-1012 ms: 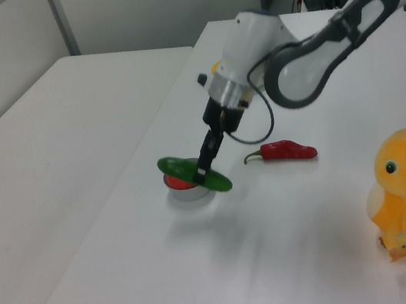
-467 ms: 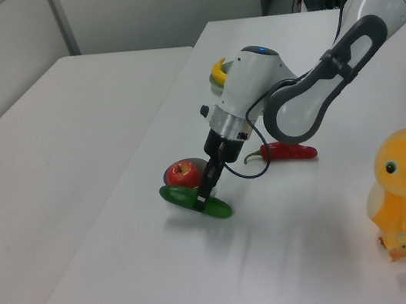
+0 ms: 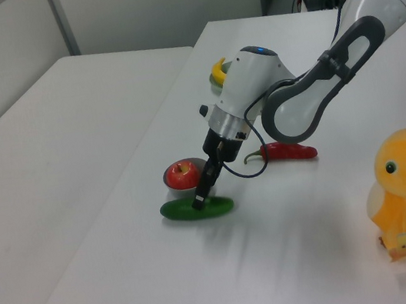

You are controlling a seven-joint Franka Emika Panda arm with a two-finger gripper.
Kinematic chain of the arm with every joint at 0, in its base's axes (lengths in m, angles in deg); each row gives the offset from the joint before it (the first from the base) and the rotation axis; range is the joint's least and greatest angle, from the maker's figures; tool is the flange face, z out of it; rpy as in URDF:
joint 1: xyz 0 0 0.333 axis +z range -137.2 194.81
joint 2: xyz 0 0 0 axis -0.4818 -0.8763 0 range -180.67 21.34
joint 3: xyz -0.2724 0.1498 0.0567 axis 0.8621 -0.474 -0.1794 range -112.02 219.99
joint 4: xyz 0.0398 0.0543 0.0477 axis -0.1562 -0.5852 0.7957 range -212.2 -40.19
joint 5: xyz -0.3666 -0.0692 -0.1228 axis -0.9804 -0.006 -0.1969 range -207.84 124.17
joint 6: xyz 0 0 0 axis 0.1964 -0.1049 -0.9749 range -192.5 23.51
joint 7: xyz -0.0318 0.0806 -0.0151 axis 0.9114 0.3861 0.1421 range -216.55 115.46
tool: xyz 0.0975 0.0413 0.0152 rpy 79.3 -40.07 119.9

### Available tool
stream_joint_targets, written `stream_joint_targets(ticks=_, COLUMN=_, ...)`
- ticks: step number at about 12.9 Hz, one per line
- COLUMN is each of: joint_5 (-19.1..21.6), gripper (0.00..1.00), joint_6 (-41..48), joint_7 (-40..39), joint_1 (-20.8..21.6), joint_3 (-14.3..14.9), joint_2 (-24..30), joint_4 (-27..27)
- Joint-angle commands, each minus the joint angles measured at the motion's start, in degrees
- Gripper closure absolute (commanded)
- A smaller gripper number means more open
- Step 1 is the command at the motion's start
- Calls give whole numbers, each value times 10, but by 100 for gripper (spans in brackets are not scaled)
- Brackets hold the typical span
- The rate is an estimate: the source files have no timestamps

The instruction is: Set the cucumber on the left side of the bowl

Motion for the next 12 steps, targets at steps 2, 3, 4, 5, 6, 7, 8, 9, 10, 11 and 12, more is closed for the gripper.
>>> stream_joint_targets(ticks=2, joint_5=-17, gripper=27, joint_6=-9, joint_7=13, joint_1=-2, joint_3=3, joint_2=3, joint_4=5)
stream_joint_targets(ticks=3, joint_5=-18, gripper=21, joint_6=-6, joint_7=13, joint_1=-2, joint_3=3, joint_2=16, joint_4=3)
stream_joint_targets(ticks=4, joint_5=-18, gripper=13, joint_6=-2, joint_7=13, joint_1=-2, joint_3=3, joint_2=37, joint_4=-10)
stream_joint_targets(ticks=5, joint_5=-18, gripper=0, joint_6=3, joint_7=12, joint_1=-2, joint_3=3, joint_2=57, joint_4=-21)
stream_joint_targets(ticks=6, joint_5=-18, gripper=0, joint_6=24, joint_7=13, joint_1=-4, joint_3=3, joint_2=75, joint_4=-25)
stream_joint_targets(ticks=7, joint_5=-18, gripper=0, joint_6=47, joint_7=13, joint_1=-10, joint_3=3, joint_2=89, joint_4=-25)
stream_joint_targets(ticks=8, joint_5=-17, gripper=0, joint_6=72, joint_7=13, joint_1=-17, joint_3=3, joint_2=109, joint_4=-25)
stream_joint_targets(ticks=9, joint_5=-16, gripper=0, joint_6=110, joint_7=13, joint_1=-25, joint_3=3, joint_2=134, joint_4=-26)
stream_joint_targets(ticks=10, joint_5=-16, gripper=0, joint_6=164, joint_7=13, joint_1=-37, joint_3=3, joint_2=164, joint_4=-25)
stream_joint_targets(ticks=11, joint_5=-12, gripper=0, joint_6=233, joint_7=14, joint_1=-47, joint_3=4, joint_2=198, joint_4=-24)
stream_joint_targets(ticks=12, joint_5=-11, gripper=0, joint_6=300, joint_7=14, joint_1=-62, joint_3=6, joint_2=232, joint_4=-24)
